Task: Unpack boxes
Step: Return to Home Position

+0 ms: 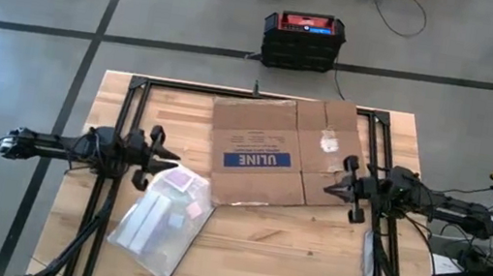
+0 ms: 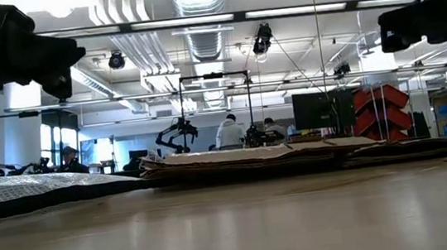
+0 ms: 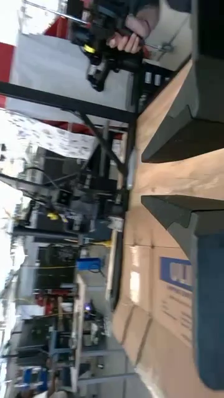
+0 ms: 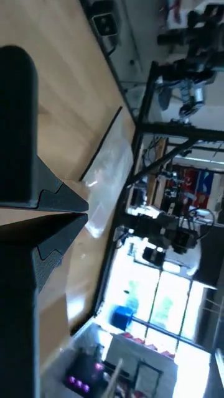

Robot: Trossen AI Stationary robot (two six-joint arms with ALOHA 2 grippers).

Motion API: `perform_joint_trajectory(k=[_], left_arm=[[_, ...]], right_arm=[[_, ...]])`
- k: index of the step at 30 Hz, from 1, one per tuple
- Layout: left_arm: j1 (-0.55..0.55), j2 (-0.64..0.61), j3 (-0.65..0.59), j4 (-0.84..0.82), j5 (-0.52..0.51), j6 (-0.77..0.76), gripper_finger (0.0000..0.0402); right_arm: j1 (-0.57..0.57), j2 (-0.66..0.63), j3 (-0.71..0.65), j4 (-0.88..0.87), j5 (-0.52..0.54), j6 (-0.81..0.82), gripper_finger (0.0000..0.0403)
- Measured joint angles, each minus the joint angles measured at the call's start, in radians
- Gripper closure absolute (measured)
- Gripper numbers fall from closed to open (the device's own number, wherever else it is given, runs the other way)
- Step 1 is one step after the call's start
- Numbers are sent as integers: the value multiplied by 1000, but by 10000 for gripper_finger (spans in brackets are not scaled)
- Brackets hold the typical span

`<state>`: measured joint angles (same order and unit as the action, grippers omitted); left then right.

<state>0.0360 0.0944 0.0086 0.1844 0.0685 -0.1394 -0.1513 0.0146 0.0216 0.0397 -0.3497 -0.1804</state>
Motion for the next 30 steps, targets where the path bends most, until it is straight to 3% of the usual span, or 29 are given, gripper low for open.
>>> perform_joint_trajectory(k=[2,14,30], left_arm=[[0,18,0,2,0,0,324],[0,113,0,-11,0,0,324],[0,209,0,-17,0,0,324]], right_arm=[[0,8,0,-8,13,-13,403],[0,161,1,-11,12,370,403],[0,224,1,-11,11,408,403]])
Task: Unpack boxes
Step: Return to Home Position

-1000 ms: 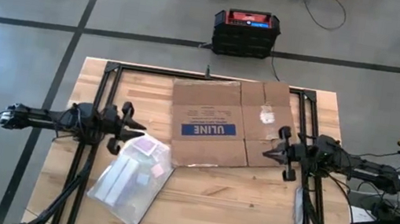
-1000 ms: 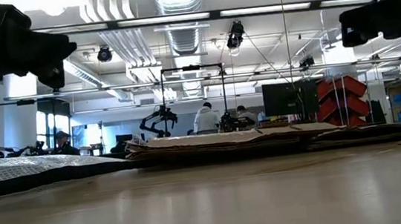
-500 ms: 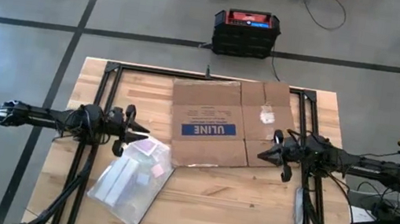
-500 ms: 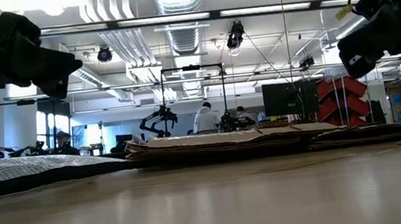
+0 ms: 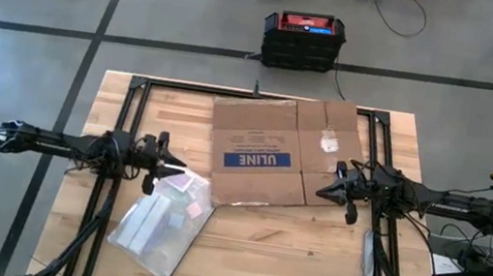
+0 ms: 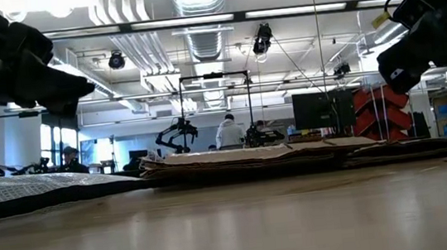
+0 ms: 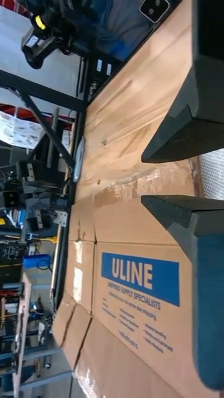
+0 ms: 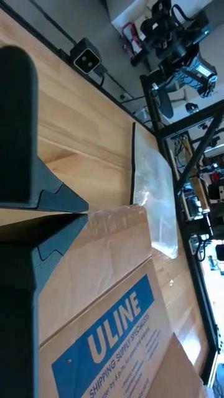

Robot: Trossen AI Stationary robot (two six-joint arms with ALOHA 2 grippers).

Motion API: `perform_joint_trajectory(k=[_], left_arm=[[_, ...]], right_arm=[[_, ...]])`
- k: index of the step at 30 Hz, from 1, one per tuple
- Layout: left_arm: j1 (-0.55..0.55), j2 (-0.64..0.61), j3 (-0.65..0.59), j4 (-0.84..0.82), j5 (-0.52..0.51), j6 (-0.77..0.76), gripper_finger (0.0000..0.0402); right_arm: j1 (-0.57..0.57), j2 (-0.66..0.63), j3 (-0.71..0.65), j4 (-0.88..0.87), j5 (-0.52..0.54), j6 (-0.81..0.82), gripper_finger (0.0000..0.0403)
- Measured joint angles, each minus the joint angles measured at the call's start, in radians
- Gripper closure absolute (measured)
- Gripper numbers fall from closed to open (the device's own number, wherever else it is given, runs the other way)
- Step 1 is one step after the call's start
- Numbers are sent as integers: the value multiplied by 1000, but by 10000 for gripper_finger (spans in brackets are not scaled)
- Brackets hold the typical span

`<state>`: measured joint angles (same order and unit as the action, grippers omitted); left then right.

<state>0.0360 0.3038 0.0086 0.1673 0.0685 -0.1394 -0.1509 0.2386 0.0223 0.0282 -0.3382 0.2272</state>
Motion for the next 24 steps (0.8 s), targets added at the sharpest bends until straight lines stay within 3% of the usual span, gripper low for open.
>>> perform_joint_trajectory(k=[24], left_arm=[[0,57,0,-1,0,0,324]], right_arm=[[0,0,0,3,0,-1,403]])
